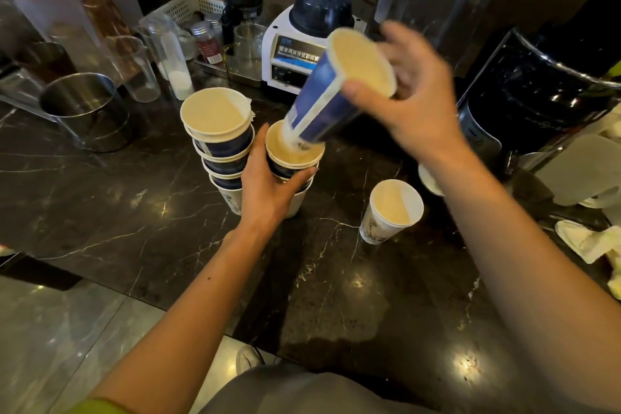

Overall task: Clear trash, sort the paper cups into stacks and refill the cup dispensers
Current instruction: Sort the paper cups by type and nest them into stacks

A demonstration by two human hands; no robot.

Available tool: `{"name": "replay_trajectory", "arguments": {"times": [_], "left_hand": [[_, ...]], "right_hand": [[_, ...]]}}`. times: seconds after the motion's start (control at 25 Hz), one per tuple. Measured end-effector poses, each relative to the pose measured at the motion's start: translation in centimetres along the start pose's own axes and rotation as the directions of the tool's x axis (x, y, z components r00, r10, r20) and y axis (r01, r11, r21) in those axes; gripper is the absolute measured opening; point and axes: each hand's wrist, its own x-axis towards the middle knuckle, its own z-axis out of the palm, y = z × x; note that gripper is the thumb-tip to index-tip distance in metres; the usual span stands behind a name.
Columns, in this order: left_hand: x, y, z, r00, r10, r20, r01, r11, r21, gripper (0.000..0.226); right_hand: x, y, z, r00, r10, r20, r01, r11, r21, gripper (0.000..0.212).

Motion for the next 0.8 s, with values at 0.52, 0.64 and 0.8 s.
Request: {"name": "replay_trajectory", "arguments": {"times": [0.52,0.64,0.8], "left_hand": [[0.1,-0.5,-0.4,0.998,-0.034,-0.049,0.034,0.999,-0.004,0.094],[0.2,-0.7,-0.4,0.999,-0.031,-0.028,0.031,1.000,0.000,0.097],[0.1,-0.6,-0.4,0.999,-0.040,-0.026,0.040,0.999,0.003,0.098]], "right_hand": [[-3.7,9.7,1.8,0.897,0.354,0.266,-0.186,0.847,-0.499,0.098],[-3.8,10.5,2.9,0.882,0.373,0.287,-0.185,0.835,-0.518,0.097],[-3.1,11.0,2.1,0.838,0.441,0.322,-0.207,0.802,-0.560,0.102]]}}
